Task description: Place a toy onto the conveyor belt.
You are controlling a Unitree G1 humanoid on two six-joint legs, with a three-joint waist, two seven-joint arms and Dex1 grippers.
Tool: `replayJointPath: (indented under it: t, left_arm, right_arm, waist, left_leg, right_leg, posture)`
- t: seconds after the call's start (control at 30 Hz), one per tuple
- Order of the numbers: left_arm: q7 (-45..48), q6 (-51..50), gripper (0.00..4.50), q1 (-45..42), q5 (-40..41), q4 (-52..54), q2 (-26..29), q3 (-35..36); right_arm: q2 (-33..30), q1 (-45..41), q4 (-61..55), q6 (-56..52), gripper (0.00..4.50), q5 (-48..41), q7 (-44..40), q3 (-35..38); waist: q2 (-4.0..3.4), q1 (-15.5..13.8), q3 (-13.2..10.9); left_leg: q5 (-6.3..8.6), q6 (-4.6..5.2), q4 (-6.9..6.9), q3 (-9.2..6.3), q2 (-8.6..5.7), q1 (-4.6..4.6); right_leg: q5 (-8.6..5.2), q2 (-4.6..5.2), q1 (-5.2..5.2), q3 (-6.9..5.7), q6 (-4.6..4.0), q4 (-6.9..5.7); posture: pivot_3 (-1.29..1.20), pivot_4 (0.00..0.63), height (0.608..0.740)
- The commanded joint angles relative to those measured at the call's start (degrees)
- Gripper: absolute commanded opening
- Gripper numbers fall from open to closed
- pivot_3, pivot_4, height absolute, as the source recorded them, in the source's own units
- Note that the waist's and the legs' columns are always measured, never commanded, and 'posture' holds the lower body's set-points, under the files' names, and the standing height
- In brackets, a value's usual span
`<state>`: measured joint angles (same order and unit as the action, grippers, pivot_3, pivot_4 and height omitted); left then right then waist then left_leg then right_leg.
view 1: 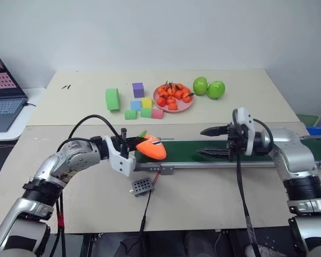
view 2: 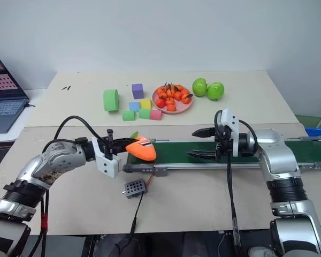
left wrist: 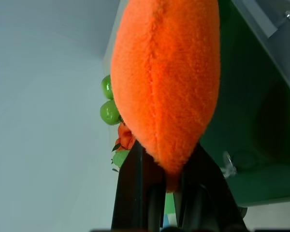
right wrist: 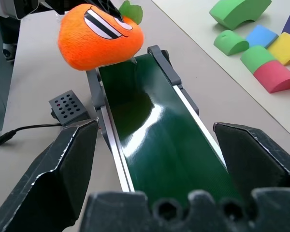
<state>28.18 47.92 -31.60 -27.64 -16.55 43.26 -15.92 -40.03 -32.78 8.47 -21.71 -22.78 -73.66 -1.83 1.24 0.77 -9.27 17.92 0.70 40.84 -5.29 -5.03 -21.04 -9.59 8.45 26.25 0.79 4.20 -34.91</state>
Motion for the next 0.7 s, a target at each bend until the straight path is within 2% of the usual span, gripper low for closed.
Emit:
replayJointPath:
  t: [0.03, 0.23, 0.37, 0.43, 0.47, 0.7]
  left_arm:
    - [-4.2, 3.4, 0.1, -2.6, -4.5, -4.0, -0.6, -0.9]
    - [-9.0, 7.3, 0.1, -7.2, -11.6, -11.1, -2.4, -4.5]
    - [-10.5, 9.2, 0.1, -9.2, -12.7, -14.1, -2.8, -6.0]
    - [-10.1, 9.6, 0.81, -10.4, -12.1, -15.9, -3.0, -6.5]
    - [-9.4, 9.4, 1.0, -10.9, -11.5, -16.8, -3.0, -6.6]
    - [-3.1, 6.0, 3.78, -15.5, -4.8, -18.8, -2.3, -4.9]
  right_arm:
    - [-0.4, 0.2, -2.5, 0.4, 4.5, -0.9, 0.7, 1.7]
    - [-0.8, 1.4, -4.2, -0.2, 4.5, -1.5, 1.6, 2.2]
    - [-1.2, 2.1, -5.2, -0.6, 4.5, -1.9, 2.0, 2.5]
    - [-1.3, 2.3, -5.4, -0.7, 4.5, -2.0, 2.2, 2.6]
    - [-1.4, 2.4, -5.5, -0.8, 4.5, -2.1, 2.3, 2.6]
    - [-1.6, 2.5, -5.5, -1.0, 4.5, -2.2, 2.3, 2.5]
  waist:
    - [0.0, 0.1, 0.0]
    - [0.0, 0.0, 0.0]
    - [0.0, 0.0, 0.0]
    - [0.0, 0.1, 0.0]
    - [0.0, 0.1, 0.0]
    - [0.0, 0.1, 0.0]
  left_leg:
    - [0.0, 0.0, -0.01, 0.0, 0.0, 0.0]
    - [0.01, 0.02, 0.0, 0.01, -0.01, -0.04]
    - [0.0, 0.02, 0.01, 0.02, -0.02, -0.03]
    - [0.0, 0.03, 0.0, 0.02, -0.01, -0.04]
    - [0.0, 0.02, 0.01, 0.02, -0.01, -0.03]
    - [0.02, 0.06, 0.05, 0.03, -0.02, -0.06]
  right_leg:
    - [0.0, 0.0, 0.0, 0.0, 0.0, -0.06]
    - [0.03, 0.0, 0.0, -0.02, 0.04, -0.06]
    - [0.03, 0.0, -0.01, -0.02, 0.06, -0.06]
    - [0.04, 0.0, 0.0, -0.01, 0.06, -0.06]
    - [0.04, 0.0, 0.0, -0.01, 0.06, -0.07]
    - [0.04, 0.0, 0.01, -0.02, 0.07, -0.08]
  posture:
    - [0.0, 0.15, 0.74]
    - [0.0, 0.15, 0.74]
    - [0.0, 0.15, 0.74]
    - [0.0, 0.15, 0.74]
    - [0.0, 0.15, 0.74]
    - [0.0, 0.15, 0.74]
